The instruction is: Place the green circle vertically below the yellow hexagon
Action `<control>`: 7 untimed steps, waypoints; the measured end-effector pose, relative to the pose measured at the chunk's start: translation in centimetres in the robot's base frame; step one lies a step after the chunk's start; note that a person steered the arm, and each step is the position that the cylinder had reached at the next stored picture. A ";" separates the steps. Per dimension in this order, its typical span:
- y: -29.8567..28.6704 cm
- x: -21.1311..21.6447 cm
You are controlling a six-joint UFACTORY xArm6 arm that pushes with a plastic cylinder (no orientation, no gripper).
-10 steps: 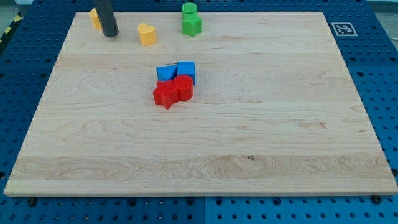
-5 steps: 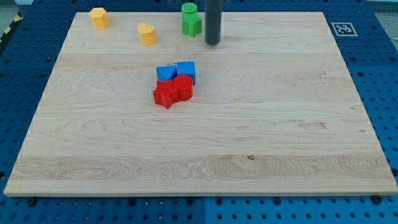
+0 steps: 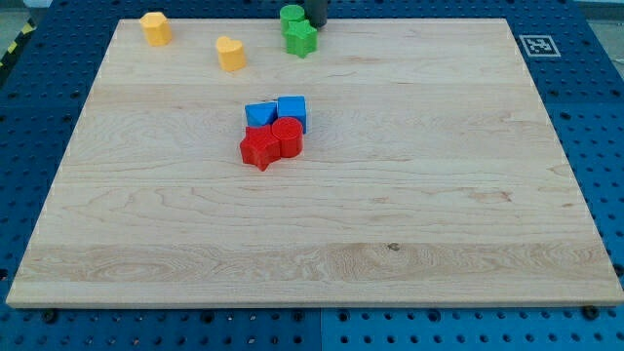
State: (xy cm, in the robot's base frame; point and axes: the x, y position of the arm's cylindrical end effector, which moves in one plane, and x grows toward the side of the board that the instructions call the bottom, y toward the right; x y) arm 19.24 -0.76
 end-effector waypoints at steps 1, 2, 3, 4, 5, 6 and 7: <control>-1.2 0.1; -3.7 0.1; -5.9 0.4; -6.4 2.2; -6.4 1.2; -6.8 0.0; -7.3 0.6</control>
State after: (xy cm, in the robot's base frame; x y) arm 19.82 -8.01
